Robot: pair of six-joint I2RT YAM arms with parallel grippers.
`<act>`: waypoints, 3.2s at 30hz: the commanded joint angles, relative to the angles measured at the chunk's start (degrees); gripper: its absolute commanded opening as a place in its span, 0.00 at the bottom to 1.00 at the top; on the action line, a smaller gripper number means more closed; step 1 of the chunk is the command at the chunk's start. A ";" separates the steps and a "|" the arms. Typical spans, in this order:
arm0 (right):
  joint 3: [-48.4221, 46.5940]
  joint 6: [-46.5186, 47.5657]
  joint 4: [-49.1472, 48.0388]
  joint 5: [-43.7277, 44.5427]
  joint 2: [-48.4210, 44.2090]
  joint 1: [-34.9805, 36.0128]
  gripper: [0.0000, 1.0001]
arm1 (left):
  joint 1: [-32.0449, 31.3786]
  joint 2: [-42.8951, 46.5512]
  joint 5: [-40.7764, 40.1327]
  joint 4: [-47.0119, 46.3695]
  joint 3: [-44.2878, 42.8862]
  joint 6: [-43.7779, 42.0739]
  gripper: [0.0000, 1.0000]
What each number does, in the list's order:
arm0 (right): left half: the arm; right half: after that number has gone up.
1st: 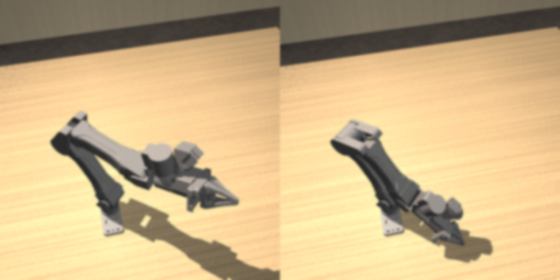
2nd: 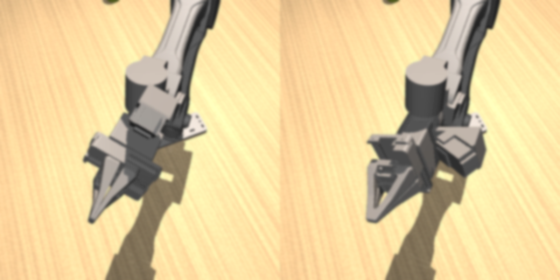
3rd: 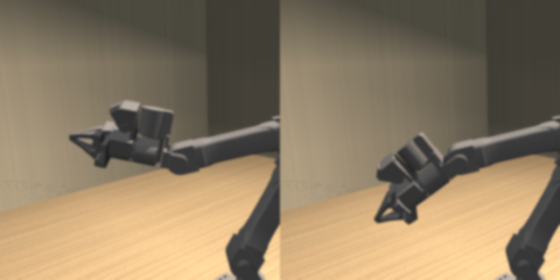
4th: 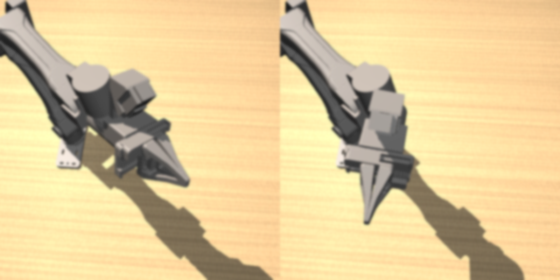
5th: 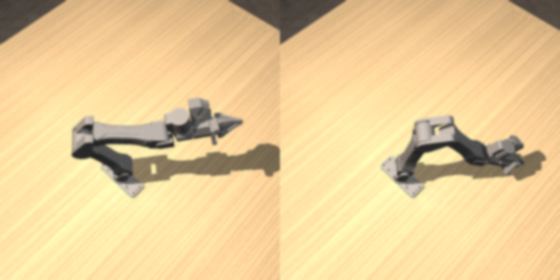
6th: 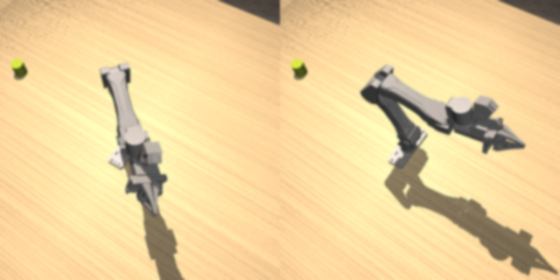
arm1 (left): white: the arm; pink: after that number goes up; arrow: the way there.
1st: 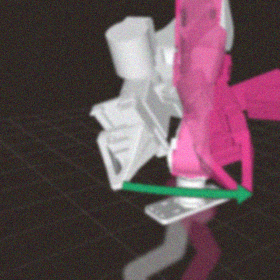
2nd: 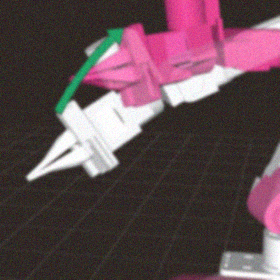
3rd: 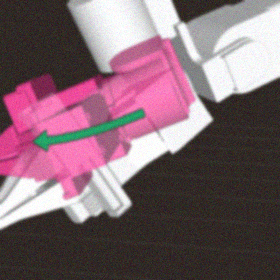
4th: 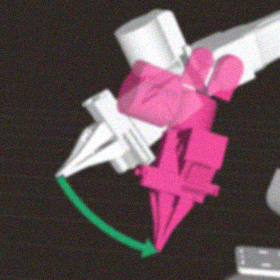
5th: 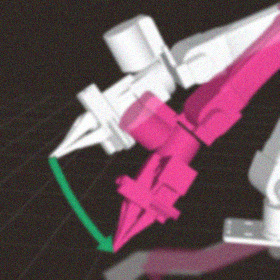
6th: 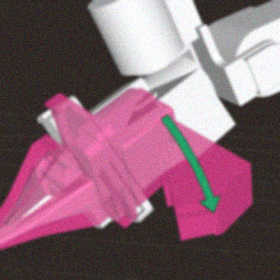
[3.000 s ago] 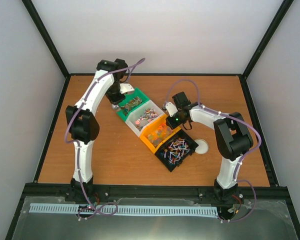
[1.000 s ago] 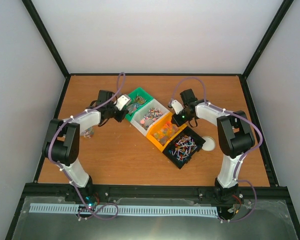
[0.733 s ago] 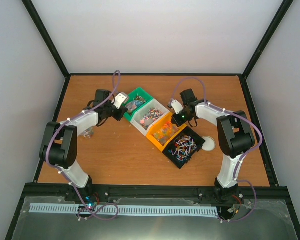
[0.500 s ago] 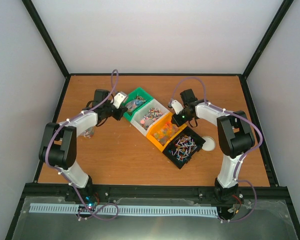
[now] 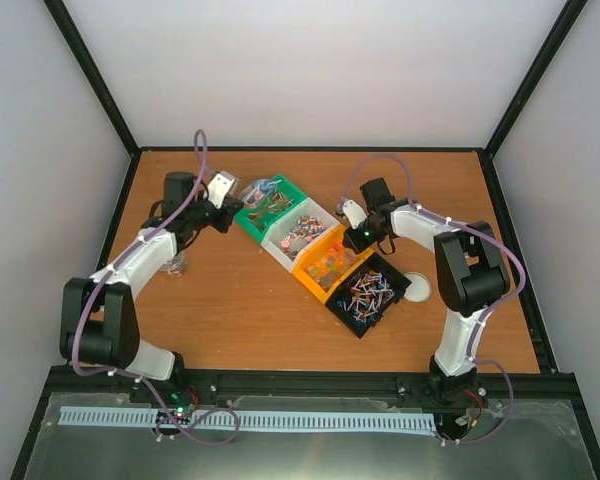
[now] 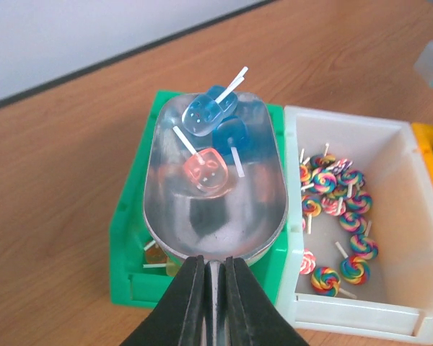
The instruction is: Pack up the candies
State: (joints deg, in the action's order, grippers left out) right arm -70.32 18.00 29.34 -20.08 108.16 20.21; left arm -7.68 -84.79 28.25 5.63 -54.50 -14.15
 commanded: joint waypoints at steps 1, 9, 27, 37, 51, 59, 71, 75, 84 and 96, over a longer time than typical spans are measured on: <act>1.29 0.30 2.32 2.44 -0.52 -1.22 0.03 | 2.02 4.88 3.69 0.01 -0.78 2.46 0.01; 0.36 1.05 2.69 2.46 0.01 -1.29 0.03 | 6.42 11.60 4.53 -0.94 -1.10 7.44 0.01; -1.65 1.47 2.51 1.53 1.41 -1.22 0.03 | 29.73 24.50 12.02 32.27 -3.10 -15.92 0.01; -2.40 2.02 2.53 1.18 1.68 -1.22 0.03 | 48.58 28.69 15.23 51.83 -2.27 -35.73 0.01; -2.06 2.14 2.46 1.20 1.68 -1.32 0.03 | 52.16 23.59 8.45 59.02 -0.54 -52.25 0.01; -0.70 0.49 1.48 0.35 1.00 -1.31 0.03 | 52.18 17.96 5.93 62.68 -4.81 -57.99 0.01; -0.84 0.28 1.28 0.21 0.81 -1.33 0.03 | 52.19 14.38 1.23 62.15 -7.73 -57.80 0.01; -0.87 0.19 1.16 0.07 1.00 -1.31 0.03 | 52.10 14.14 0.29 62.92 -8.57 -58.38 0.01; -0.61 -0.52 0.64 0.01 1.17 -1.31 0.03 | 48.90 16.15 -2.08 65.02 -9.22 -61.04 0.01; 1.48 -1.81 -0.24 0.32 -0.28 -1.31 0.03 | 46.60 17.25 -6.38 63.37 -9.48 -61.73 0.01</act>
State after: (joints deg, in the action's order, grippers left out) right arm -70.70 18.46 29.43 -20.40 108.42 19.73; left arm 39.20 -69.04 23.05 68.95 -61.65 -73.36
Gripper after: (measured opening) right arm 0.073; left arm 0.090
